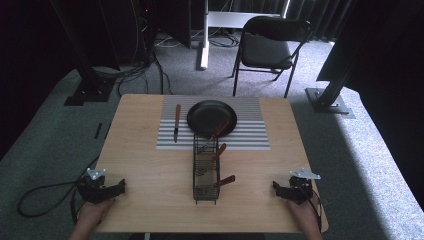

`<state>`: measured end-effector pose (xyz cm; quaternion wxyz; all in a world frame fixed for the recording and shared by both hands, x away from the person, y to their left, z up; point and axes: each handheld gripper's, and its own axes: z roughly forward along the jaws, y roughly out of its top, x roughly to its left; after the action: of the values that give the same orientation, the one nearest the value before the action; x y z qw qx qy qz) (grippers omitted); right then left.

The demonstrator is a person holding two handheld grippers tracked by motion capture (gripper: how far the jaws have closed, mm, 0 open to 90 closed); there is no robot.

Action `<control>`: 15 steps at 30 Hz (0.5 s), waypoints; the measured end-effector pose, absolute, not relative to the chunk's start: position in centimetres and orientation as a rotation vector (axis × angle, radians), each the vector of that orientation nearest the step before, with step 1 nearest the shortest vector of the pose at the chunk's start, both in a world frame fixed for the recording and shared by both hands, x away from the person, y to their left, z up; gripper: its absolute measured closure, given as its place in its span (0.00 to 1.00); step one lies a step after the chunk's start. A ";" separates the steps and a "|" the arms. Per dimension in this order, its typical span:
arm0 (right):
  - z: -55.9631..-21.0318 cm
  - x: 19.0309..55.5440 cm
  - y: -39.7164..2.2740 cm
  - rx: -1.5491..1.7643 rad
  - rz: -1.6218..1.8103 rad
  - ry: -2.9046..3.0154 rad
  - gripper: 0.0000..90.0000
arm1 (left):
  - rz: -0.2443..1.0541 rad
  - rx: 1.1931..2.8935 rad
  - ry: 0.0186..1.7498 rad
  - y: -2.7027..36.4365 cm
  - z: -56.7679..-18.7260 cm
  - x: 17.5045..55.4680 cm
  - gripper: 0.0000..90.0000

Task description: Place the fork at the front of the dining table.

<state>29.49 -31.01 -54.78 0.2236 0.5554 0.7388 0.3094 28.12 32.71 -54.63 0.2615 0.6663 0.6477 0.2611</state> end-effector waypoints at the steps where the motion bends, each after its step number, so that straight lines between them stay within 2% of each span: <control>1: -54.6 29.6 -30.7 1.544 0.839 2.049 0.14 | 0.707 1.806 1.752 32.7 -54.6 28.1 0.01; 10: -54.1 29.9 -29.9 1.567 0.883 2.090 0.17 | 0.707 1.806 1.752 32.7 -54.6 28.1 0.01; 15: -52.4 30.8 -28.6 1.538 0.961 2.117 0.20 | 0.707 1.806 1.752 32.7 -54.6 28.1 0.01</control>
<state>30.78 -28.58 -52.44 0.1763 0.5431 0.7476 0.3393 28.12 32.73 -54.62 0.2609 0.6670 0.6472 0.2612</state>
